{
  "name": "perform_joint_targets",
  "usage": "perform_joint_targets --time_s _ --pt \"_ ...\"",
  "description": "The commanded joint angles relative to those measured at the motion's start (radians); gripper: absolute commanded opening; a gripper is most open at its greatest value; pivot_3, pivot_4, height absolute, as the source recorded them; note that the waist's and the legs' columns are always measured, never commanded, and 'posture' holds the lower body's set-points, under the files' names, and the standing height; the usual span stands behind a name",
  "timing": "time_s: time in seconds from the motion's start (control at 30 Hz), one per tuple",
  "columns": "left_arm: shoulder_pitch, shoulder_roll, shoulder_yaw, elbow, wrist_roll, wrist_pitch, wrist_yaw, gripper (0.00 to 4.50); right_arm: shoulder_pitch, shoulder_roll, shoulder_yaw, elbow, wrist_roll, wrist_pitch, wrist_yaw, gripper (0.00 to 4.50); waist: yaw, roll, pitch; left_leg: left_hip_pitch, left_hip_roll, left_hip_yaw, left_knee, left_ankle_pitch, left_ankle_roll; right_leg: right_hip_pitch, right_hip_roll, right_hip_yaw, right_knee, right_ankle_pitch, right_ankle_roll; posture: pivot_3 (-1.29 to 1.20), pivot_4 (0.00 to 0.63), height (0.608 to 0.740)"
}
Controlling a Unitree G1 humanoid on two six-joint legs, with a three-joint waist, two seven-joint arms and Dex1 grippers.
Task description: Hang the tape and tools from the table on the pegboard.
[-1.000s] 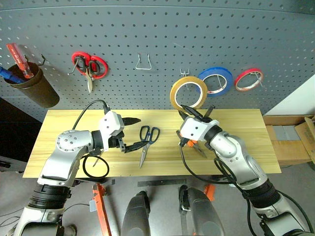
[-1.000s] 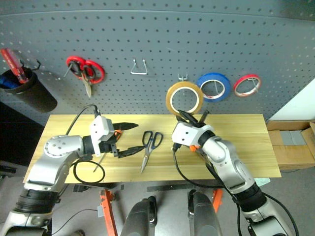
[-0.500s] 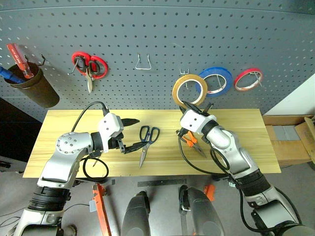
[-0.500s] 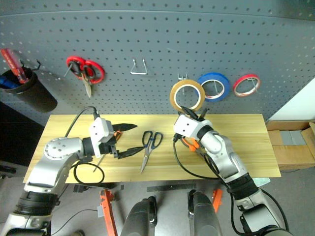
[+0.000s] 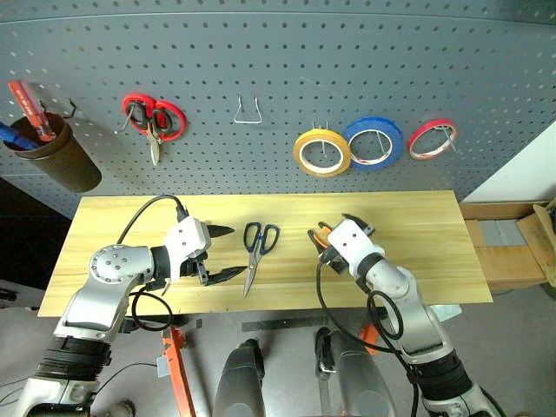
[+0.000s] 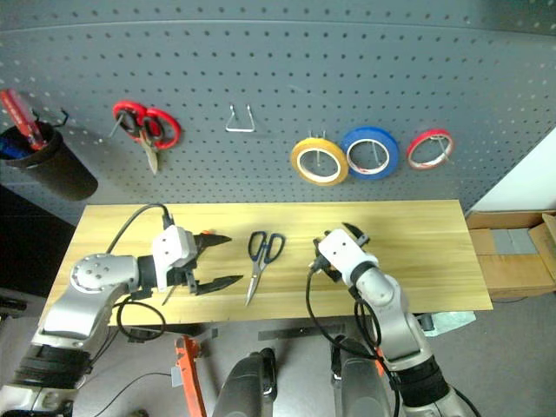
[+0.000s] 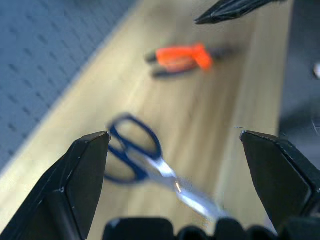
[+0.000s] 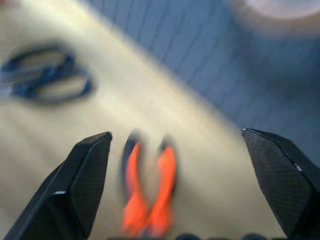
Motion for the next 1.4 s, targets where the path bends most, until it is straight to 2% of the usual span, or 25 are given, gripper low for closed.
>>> perform_joint_targets --time_s 0.03,0.2,0.5,1.23,1.33,1.4 --pt "-0.008 0.015 -0.031 -0.012 0.012 -0.020 -0.044 4.50 -0.055 0.043 -0.015 -0.006 0.029 0.173 0.012 4.44 0.000 0.000 0.000 0.000 0.000 0.000 0.000 0.000 0.000 0.000 0.000 0.000 0.000 0.000 0.000 -0.20 0.307 0.740" --pt "-0.030 0.019 -0.054 -0.009 0.022 -0.017 -0.071 4.50 -0.161 0.066 -0.070 0.136 0.112 0.288 0.025 4.44 -0.005 0.000 0.000 0.000 0.000 -0.002 -0.001 0.001 0.001 0.000 0.001 -0.001 0.002 0.000 -0.001 -0.19 0.304 0.740" --pt "-0.051 0.029 -0.028 0.022 0.002 0.011 -0.089 4.50 -0.267 0.033 -0.090 0.402 0.184 0.235 0.018 4.44 -0.017 0.000 0.000 -0.001 0.000 0.001 -0.001 0.001 0.002 0.000 0.001 0.000 0.000 0.000 -0.002 -0.19 0.299 0.740" --pt "-0.025 0.033 -0.020 0.016 0.010 0.013 -0.075 4.50 -0.382 0.022 -0.044 0.672 0.228 0.130 0.016 4.44 -0.023 0.000 0.000 0.000 0.000 0.001 0.000 0.001 0.001 0.000 0.001 0.000 0.003 0.000 -0.001 -0.18 0.292 0.740" --pt "-0.015 0.027 -0.016 0.005 0.005 0.024 -0.064 4.50 -0.389 0.019 -0.039 0.691 0.225 0.116 0.009 3.88 -0.023 0.000 -0.001 0.001 0.000 0.001 -0.001 0.001 0.001 0.000 0.001 0.000 0.003 0.000 -0.001 -0.18 0.291 0.740" --pt "-0.014 0.021 -0.011 -0.002 0.002 0.028 -0.052 4.50 -0.387 0.019 -0.038 0.692 0.230 0.114 0.011 3.26 -0.023 -0.001 -0.001 0.001 0.000 0.001 -0.001 0.001 0.001 0.000 0.001 0.000 0.003 0.000 -0.001 -0.18 0.291 0.740"
